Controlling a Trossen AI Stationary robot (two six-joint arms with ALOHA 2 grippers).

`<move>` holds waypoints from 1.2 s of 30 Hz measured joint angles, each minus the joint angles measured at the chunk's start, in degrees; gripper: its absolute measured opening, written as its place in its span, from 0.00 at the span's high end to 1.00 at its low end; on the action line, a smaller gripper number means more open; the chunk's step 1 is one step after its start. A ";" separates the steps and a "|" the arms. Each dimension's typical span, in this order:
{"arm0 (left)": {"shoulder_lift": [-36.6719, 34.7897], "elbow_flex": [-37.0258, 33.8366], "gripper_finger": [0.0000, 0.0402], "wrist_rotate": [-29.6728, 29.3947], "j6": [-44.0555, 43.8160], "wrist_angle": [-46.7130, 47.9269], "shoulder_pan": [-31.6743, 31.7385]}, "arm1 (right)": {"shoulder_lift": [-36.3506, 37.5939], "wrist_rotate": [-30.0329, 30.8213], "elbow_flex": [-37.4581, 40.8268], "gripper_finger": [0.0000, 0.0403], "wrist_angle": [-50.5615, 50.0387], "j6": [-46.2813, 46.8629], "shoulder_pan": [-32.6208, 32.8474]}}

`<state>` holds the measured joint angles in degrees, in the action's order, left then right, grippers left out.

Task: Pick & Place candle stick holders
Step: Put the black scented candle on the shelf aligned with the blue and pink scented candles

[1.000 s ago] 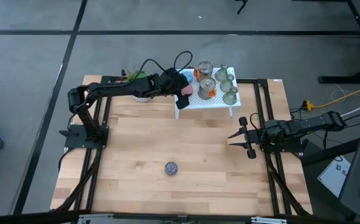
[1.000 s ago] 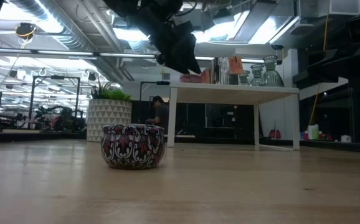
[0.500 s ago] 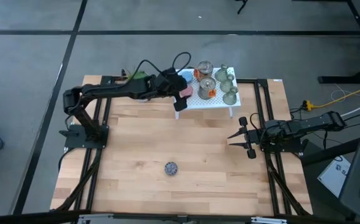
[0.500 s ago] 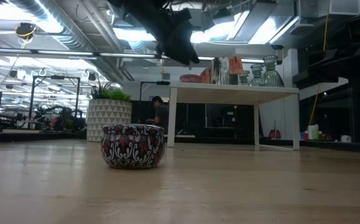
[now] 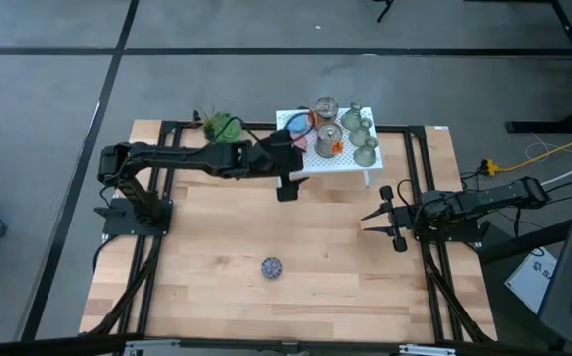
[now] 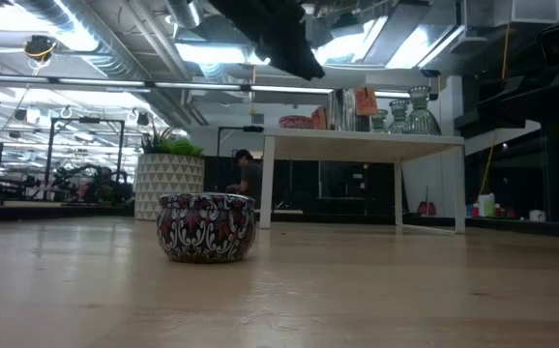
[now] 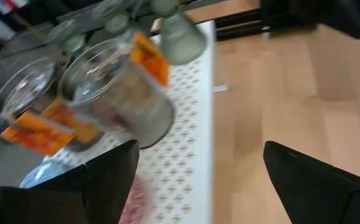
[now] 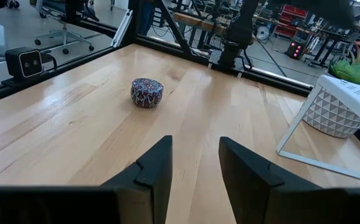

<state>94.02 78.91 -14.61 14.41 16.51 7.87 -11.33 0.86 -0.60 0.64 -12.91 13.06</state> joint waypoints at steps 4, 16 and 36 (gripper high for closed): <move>0.00 0.00 0.15 0.00 1.18 0.00 -2.97 | 0.00 0.00 0.00 0.66 -0.01 0.00 0.00; 0.02 0.00 0.15 0.14 3.36 1.15 -11.93 | 0.00 0.00 0.00 0.66 -0.02 0.01 -0.01; 0.11 0.00 0.15 4.31 -25.18 19.79 -24.45 | 0.00 0.00 0.00 0.66 -0.02 0.00 -0.01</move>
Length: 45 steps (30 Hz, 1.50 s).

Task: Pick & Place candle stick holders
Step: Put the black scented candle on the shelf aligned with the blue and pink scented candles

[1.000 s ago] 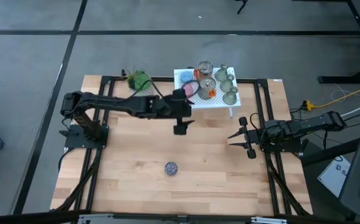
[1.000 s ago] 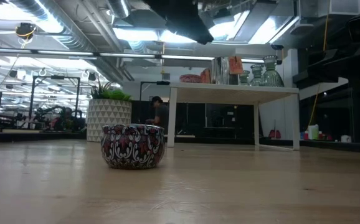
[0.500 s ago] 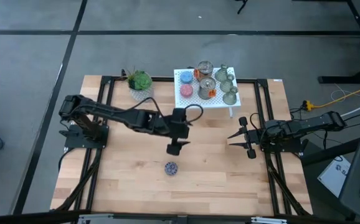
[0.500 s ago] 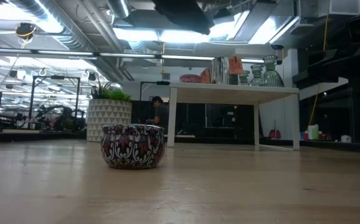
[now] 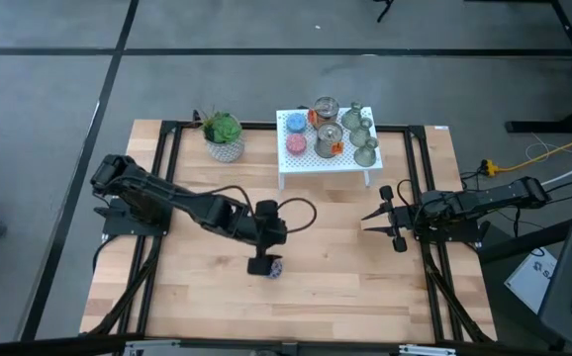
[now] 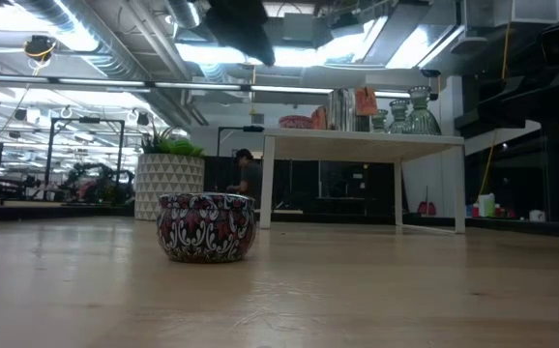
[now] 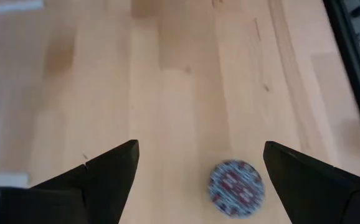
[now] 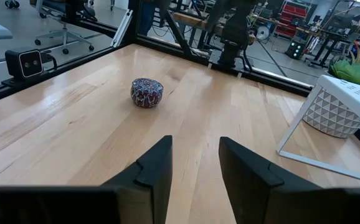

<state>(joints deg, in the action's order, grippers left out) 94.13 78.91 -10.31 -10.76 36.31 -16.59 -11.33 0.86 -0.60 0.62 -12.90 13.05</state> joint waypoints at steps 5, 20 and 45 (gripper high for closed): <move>0.00 0.00 0.15 -1.33 -8.04 3.86 -1.72 | 0.00 0.00 0.00 0.66 0.00 0.00 0.00; 0.04 -5.76 0.06 -3.08 -20.50 6.91 -2.51 | 0.00 0.00 0.00 0.66 0.00 0.00 -0.01; 4.14 -6.38 0.04 -3.63 -16.98 4.34 -6.10 | -0.02 0.00 0.00 0.66 0.01 0.00 0.00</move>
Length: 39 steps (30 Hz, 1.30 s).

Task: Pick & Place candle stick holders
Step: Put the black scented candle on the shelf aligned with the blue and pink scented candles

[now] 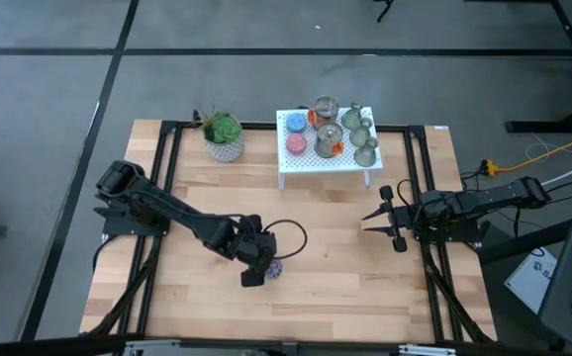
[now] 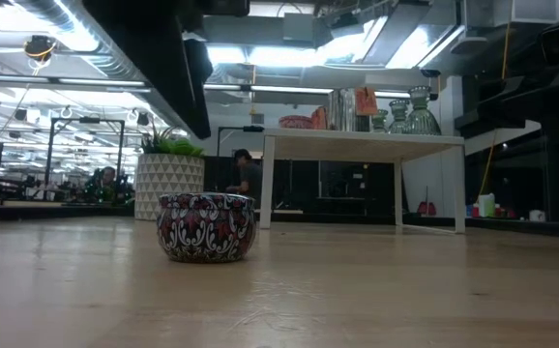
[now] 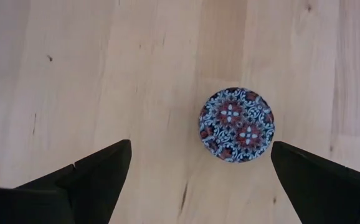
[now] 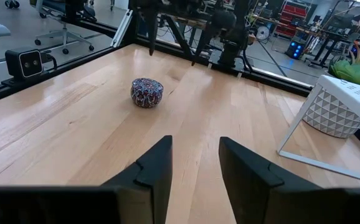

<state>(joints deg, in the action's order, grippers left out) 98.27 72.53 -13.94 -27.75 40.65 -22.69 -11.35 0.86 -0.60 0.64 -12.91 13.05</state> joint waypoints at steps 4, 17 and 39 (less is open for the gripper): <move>0.16 0.00 0.04 -0.08 0.00 -0.70 -0.27 | 0.00 0.00 0.00 0.66 0.01 0.01 0.00; 0.16 0.00 0.04 -0.04 2.08 -7.73 -0.86 | 0.00 0.00 0.00 0.66 -0.01 0.00 0.01; 0.16 0.00 0.04 -4.43 2.99 -10.19 -6.14 | 0.00 0.00 0.00 0.66 -0.01 0.00 0.00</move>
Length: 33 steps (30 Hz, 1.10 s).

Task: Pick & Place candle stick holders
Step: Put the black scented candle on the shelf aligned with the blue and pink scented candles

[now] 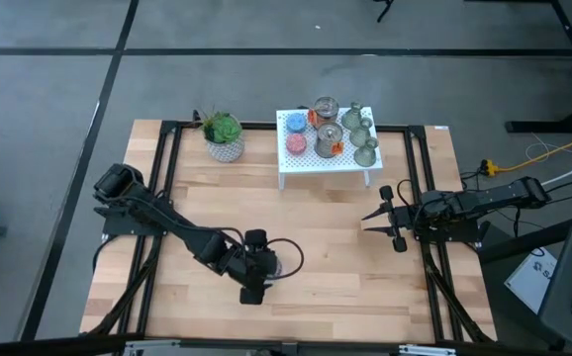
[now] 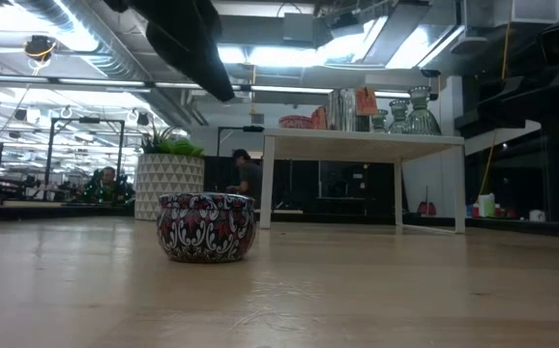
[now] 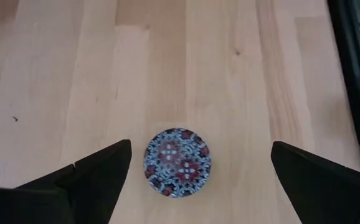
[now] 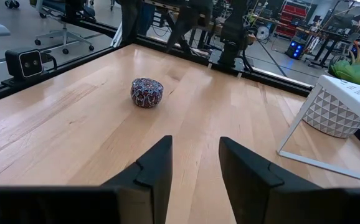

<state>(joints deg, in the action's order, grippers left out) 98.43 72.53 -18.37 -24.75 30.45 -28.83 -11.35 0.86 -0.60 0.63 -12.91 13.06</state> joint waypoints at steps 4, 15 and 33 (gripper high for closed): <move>0.00 0.00 0.04 0.00 0.00 -0.07 -0.61 | 0.00 0.00 0.00 0.66 0.00 0.01 0.00; 0.04 0.00 0.04 -1.83 -2.56 -0.81 -1.77 | 0.00 0.00 0.00 0.66 0.00 0.00 0.00; 7.89 -0.07 0.04 -2.12 -2.52 -2.71 -3.01 | 0.02 0.00 0.00 0.66 0.01 0.00 -0.01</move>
<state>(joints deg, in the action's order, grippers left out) 106.32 72.47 -20.49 -27.27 27.74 -31.84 -11.34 0.86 -0.60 0.64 -12.91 13.04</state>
